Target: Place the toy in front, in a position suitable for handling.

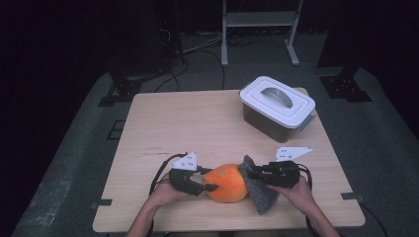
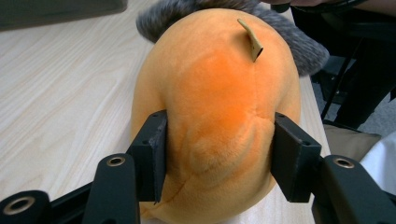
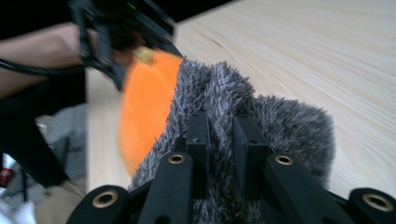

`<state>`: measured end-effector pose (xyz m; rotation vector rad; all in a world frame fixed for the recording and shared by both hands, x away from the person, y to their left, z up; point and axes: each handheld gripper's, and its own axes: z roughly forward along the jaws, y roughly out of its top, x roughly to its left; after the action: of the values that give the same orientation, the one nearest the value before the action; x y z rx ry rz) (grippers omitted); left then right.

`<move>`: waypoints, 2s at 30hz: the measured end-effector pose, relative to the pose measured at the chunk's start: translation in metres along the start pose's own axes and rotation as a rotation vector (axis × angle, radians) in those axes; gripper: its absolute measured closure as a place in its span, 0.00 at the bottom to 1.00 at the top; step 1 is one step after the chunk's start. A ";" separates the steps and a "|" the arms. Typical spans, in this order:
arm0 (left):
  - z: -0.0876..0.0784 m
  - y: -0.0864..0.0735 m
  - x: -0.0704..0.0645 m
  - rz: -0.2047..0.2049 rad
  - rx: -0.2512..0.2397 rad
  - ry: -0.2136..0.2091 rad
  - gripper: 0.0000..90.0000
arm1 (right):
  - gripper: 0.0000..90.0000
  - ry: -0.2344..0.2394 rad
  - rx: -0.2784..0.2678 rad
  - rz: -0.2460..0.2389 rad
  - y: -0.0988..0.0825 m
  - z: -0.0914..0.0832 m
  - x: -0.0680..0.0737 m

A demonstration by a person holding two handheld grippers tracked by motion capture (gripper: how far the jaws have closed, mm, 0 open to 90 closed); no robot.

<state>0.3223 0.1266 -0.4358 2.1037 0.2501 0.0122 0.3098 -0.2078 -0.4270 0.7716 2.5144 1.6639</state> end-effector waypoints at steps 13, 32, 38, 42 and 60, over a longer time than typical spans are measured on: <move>0.006 0.002 -0.002 0.020 -0.042 0.002 0.46 | 0.85 -0.016 -0.085 -0.035 0.010 -0.004 0.011; 0.002 -0.006 0.003 -0.021 -0.050 -0.004 0.43 | 0.86 -0.066 -0.041 0.025 -0.001 -0.003 0.001; 0.003 -0.005 0.003 -0.028 -0.050 -0.012 0.45 | 0.86 -0.118 0.046 0.048 -0.013 -0.002 -0.011; 0.003 -0.005 0.003 -0.032 -0.052 -0.006 0.45 | 0.86 -0.128 0.030 0.048 -0.010 -0.005 -0.008; 0.007 0.001 -0.002 -0.010 -0.071 -0.001 0.49 | 0.86 -0.099 -0.016 0.062 -0.006 -0.007 -0.011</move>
<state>0.3216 0.1199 -0.4383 2.0316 0.2563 0.0141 0.3153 -0.2202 -0.4325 0.9150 2.4323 1.6181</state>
